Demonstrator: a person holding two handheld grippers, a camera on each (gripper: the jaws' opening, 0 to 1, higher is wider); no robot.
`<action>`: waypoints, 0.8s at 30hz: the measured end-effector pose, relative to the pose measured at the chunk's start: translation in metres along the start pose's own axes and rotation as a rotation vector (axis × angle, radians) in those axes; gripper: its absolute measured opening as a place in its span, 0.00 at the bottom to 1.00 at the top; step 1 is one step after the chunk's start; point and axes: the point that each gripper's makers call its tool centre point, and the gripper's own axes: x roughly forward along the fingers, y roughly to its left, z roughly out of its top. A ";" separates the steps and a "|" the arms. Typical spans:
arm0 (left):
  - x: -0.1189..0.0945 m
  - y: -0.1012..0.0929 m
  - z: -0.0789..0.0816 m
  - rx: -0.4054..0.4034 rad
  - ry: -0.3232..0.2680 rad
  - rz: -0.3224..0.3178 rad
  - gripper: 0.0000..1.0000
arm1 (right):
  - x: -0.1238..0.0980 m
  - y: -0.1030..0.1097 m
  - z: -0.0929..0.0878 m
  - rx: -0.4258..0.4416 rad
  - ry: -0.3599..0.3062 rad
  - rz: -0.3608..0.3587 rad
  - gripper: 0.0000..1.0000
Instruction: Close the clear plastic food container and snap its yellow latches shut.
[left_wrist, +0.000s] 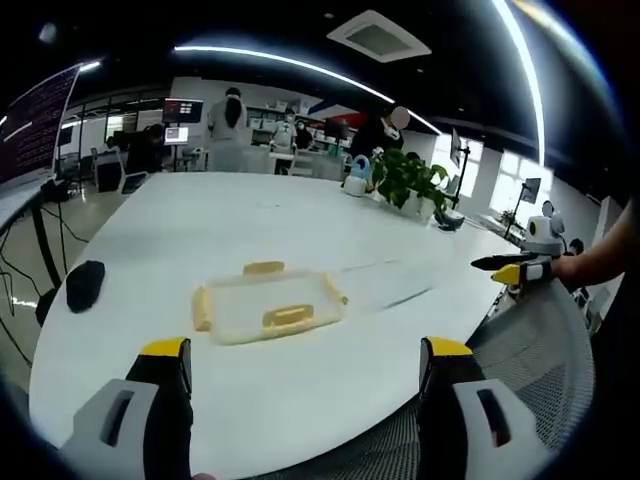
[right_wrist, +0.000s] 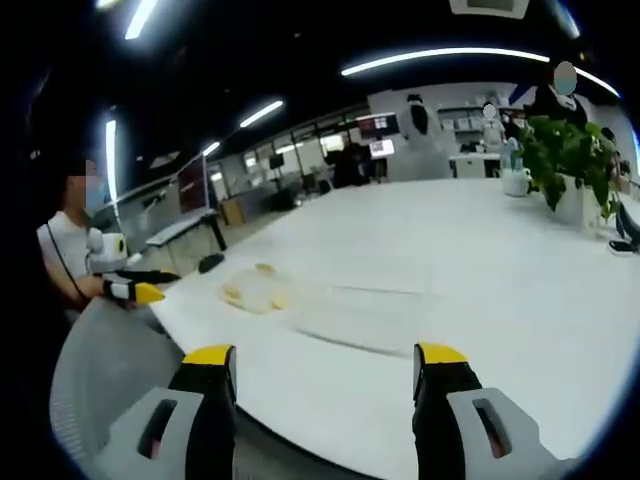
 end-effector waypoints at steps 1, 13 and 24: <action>0.000 0.000 0.000 0.002 0.001 0.002 0.96 | 0.000 0.000 0.000 -0.003 -0.002 0.000 0.72; 0.000 0.002 0.000 0.020 0.004 0.014 0.98 | 0.000 0.001 0.003 0.005 -0.023 0.012 0.73; -0.001 0.005 -0.003 0.028 0.036 0.032 0.99 | 0.000 0.004 0.007 0.001 -0.037 0.027 0.78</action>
